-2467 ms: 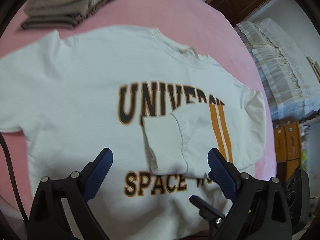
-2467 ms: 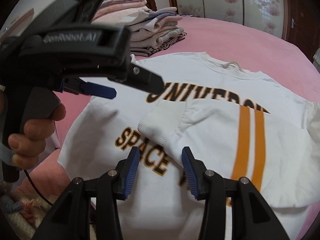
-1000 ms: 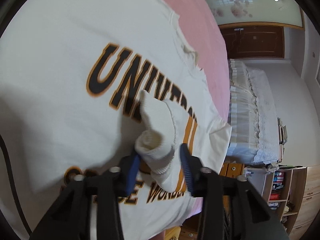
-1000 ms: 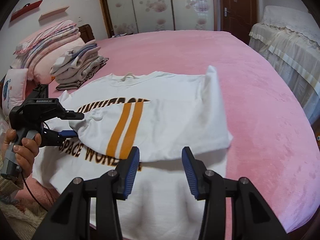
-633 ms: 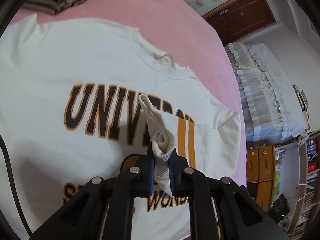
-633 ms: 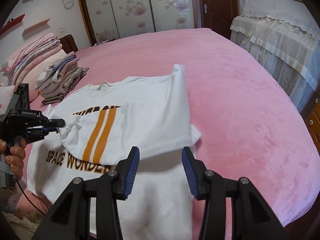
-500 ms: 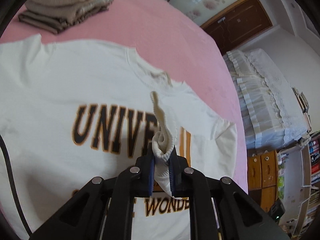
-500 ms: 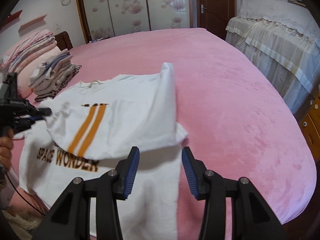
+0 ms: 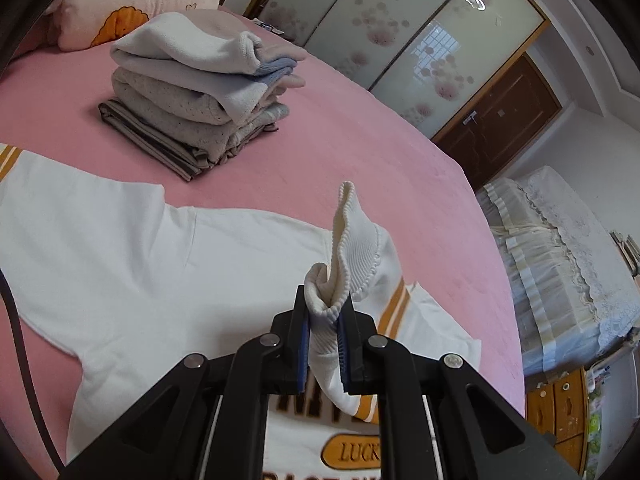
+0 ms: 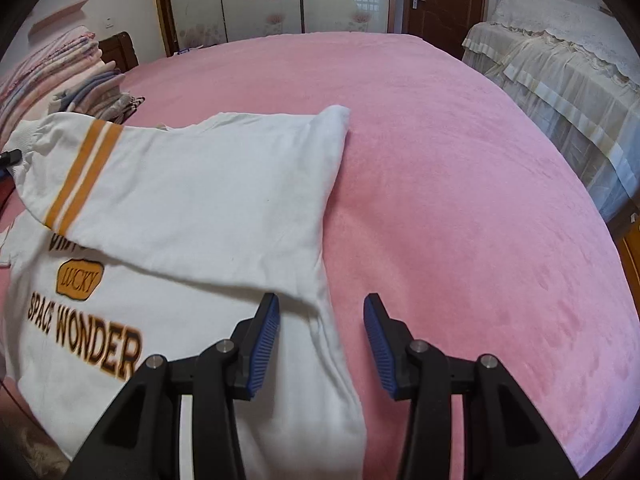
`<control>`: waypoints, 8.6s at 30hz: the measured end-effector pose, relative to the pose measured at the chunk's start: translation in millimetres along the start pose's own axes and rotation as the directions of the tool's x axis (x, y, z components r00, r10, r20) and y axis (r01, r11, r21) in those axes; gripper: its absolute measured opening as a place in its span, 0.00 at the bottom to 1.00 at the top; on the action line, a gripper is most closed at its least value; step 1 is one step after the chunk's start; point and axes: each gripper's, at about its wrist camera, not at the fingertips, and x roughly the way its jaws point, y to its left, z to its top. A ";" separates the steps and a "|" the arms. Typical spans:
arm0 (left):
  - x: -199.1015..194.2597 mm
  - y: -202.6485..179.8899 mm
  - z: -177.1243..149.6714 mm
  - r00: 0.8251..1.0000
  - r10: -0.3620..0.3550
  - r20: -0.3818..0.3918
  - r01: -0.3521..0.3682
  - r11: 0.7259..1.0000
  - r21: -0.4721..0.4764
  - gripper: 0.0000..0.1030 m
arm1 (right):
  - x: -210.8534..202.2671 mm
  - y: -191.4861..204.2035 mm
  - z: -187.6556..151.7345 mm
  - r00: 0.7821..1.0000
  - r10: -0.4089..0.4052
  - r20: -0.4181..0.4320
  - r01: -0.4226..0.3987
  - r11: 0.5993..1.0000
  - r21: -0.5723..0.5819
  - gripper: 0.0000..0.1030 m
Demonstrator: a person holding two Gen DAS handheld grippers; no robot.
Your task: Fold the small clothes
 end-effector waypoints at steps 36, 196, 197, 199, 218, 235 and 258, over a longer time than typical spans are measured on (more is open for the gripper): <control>39.4 39.3 -10.8 0.963 0.265 -0.051 -0.259 0.960 0.102 0.68 | -37.2 4.3 18.2 1.000 -0.014 0.024 0.013 0.999 0.039 0.22; -101.3 45.9 88.3 0.939 0.345 -0.002 -0.341 0.927 0.158 0.05 | -56.5 341.9 87.1 0.923 0.384 -0.023 -0.364 0.851 -0.378 0.25; -96.6 32.1 80.0 0.945 0.328 -0.002 -0.322 0.929 0.183 0.05 | -57.0 331.4 87.6 0.927 0.376 -0.017 -0.355 0.861 -0.365 0.25; -85.0 9.7 62.3 0.956 0.292 -0.013 -0.282 0.933 0.224 0.05 | -58.2 309.4 88.1 0.936 0.352 -0.002 -0.332 0.880 -0.339 0.25; 37.2 -18.4 -80.5 0.955 0.102 -0.280 -0.015 0.955 0.295 0.10 | -24.1 191.3 69.3 0.964 0.261 -0.052 -0.266 0.952 -0.154 0.25; 28.0 -70.9 -120.2 0.981 0.026 -0.191 0.100 0.777 0.621 0.27 | -33.1 183.8 84.6 0.963 0.270 -0.016 -0.269 0.950 -0.158 0.25; -29.8 -10.2 -123.9 0.961 0.041 -0.274 0.122 0.824 0.553 0.81 | -32.6 261.1 77.6 0.918 0.376 -0.124 -0.393 0.826 -0.403 0.25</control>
